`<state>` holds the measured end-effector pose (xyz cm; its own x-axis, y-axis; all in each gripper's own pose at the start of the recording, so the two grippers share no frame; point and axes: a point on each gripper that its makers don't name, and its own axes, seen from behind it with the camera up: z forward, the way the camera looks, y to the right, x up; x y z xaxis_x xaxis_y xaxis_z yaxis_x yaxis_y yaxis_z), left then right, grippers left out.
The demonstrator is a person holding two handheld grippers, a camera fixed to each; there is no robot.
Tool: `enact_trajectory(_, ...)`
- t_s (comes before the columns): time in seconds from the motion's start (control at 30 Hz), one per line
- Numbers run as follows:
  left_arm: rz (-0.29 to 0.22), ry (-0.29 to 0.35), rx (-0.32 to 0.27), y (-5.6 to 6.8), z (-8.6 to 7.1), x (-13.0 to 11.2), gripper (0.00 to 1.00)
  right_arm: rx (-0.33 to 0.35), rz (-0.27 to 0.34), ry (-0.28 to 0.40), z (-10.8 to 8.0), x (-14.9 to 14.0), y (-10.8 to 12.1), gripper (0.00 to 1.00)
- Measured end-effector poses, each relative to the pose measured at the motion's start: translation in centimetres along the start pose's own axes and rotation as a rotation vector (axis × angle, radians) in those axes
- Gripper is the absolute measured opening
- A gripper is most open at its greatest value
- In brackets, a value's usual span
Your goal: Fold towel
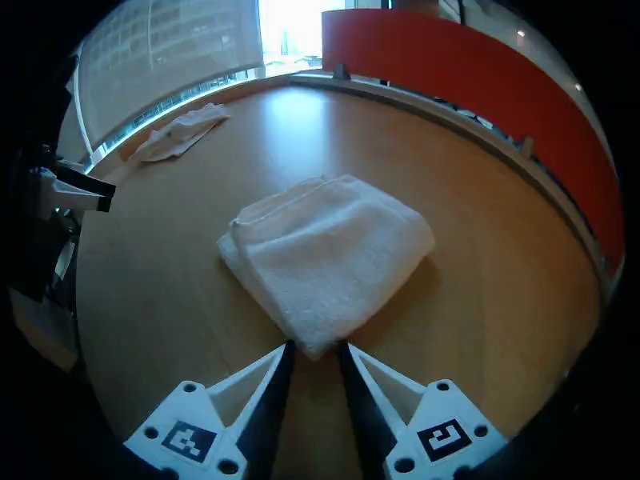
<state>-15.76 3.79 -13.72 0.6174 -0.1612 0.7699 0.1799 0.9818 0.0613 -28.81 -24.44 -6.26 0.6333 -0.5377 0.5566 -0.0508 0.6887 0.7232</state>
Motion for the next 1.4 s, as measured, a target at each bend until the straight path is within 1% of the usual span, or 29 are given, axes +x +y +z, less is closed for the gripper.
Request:
enact_trajectory(0.2, 0.002, 0.000, 0.004, -0.1, 0.0, -0.1, 0.94, -0.012, 0.008, 0.010, 0.0, 0.1, 0.2, 0.12)
enact_trajectory(0.23, 0.001, -0.001, 0.004, -0.1, 0.0, -0.1, 0.94, -0.013, 0.011, 0.012, 0.0, 0.1, 0.2, 0.09)
enact_trajectory(0.3, 0.000, -0.001, 0.004, -0.1, 0.0, -0.1, 0.94, -0.016, 0.017, 0.013, -0.1, 0.1, 0.3, 0.06)
enact_trajectory(0.4, -0.001, -0.001, 0.003, -0.1, 0.0, -0.2, 0.94, -0.015, 0.025, 0.014, -0.2, 0.2, 0.4, 0.05)
enact_trajectory(0.5, 0.002, -0.001, 0.003, -0.1, 0.0, -0.2, 0.94, -0.022, 0.021, 0.020, -0.5, 0.4, 0.7, 0.05)
enact_trajectory(0.7, 0.006, -0.001, -0.001, 0.0, 0.0, -0.1, 0.94, -0.035, -0.003, 0.038, -1.2, 1.7, 1.0, 0.05)
enact_trajectory(0.8, 0.008, 0.000, -0.003, 0.0, 0.0, -0.1, 0.94, -0.042, -0.016, 0.064, -1.8, 3.2, 1.2, 0.05)
enact_trajectory(1.0, 0.016, 0.006, -0.008, 0.1, -0.1, 0.3, 0.94, -0.057, -0.055, 0.124, -3.4, 7.1, 1.9, 0.05)
enact_trajectory(1.1, 0.022, 0.013, -0.011, 0.2, -0.2, 0.6, 0.94, -0.063, -0.077, 0.159, -4.5, 9.3, 2.2, 0.05)
enact_trajectory(1.3, 0.032, 0.031, -0.021, 0.6, -0.4, 1.6, 0.94, -0.083, -0.121, 0.232, -7.3, 13.7, 2.9, 0.05)
enact_trajectory(1.4, 0.038, 0.039, -0.026, 0.8, -0.6, 2.1, 0.94, -0.087, -0.129, 0.262, -8.8, 15.5, 3.1, 0.05)
